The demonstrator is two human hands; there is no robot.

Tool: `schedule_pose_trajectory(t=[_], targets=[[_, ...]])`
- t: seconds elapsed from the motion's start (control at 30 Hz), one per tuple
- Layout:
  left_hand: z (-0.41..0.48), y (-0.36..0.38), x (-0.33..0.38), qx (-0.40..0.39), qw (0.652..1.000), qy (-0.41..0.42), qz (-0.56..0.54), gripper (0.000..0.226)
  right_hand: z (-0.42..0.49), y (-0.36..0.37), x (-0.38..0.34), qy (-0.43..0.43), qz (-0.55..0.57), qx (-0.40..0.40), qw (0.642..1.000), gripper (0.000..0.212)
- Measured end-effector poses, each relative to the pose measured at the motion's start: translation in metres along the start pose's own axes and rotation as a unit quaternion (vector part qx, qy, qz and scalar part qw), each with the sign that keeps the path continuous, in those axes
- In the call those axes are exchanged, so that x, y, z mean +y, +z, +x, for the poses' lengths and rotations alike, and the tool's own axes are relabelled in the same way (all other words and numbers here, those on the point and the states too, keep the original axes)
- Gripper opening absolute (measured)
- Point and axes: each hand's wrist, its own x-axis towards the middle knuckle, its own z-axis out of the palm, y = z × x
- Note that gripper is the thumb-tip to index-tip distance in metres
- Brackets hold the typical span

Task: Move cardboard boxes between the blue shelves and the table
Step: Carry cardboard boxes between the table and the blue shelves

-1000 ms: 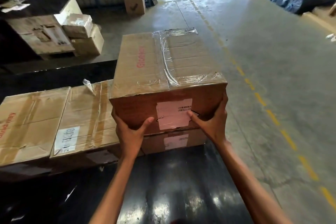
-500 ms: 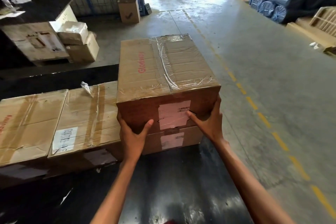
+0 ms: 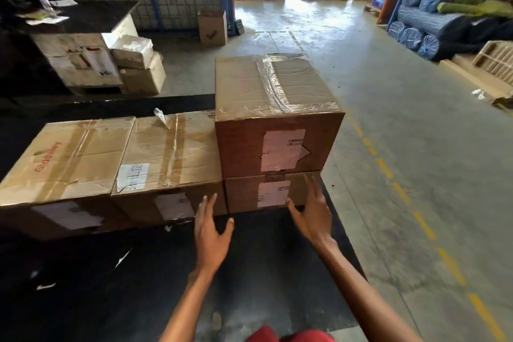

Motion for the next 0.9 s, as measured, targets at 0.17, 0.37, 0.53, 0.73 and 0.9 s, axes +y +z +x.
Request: schedule_pose_trajectory(t=[0.17,0.37,0.53,0.73,0.9], targets=[[-0.055,-0.064,-0.043,-0.012,0.991,-0.063,0.121,0.080,-0.057,0.043,-0.041,-0.129,-0.129,-0.121,0.976,0.074],[-0.129,-0.182,-0.099,0.088,0.959,-0.159,0.219,0.086,-0.133,0.121,-0.139,-0.274,-0.199,-0.246,0.908,0.074],[-0.210,-0.292,-0.129,0.182,0.911,-0.252,0.270,0.088,-0.228,0.185,-0.238,-0.421,-0.179,-0.306,0.835,0.072],[-0.328,-0.405,-0.136,0.303,0.821,-0.368,0.315,0.092,-0.367,0.237,-0.352,-0.592,-0.132,-0.382,0.698,0.073],[-0.412,-0.450,-0.105,0.431,0.707,-0.454,0.329,0.091,-0.484,0.241,-0.415,-0.698,-0.058,-0.434,0.566,0.072]])
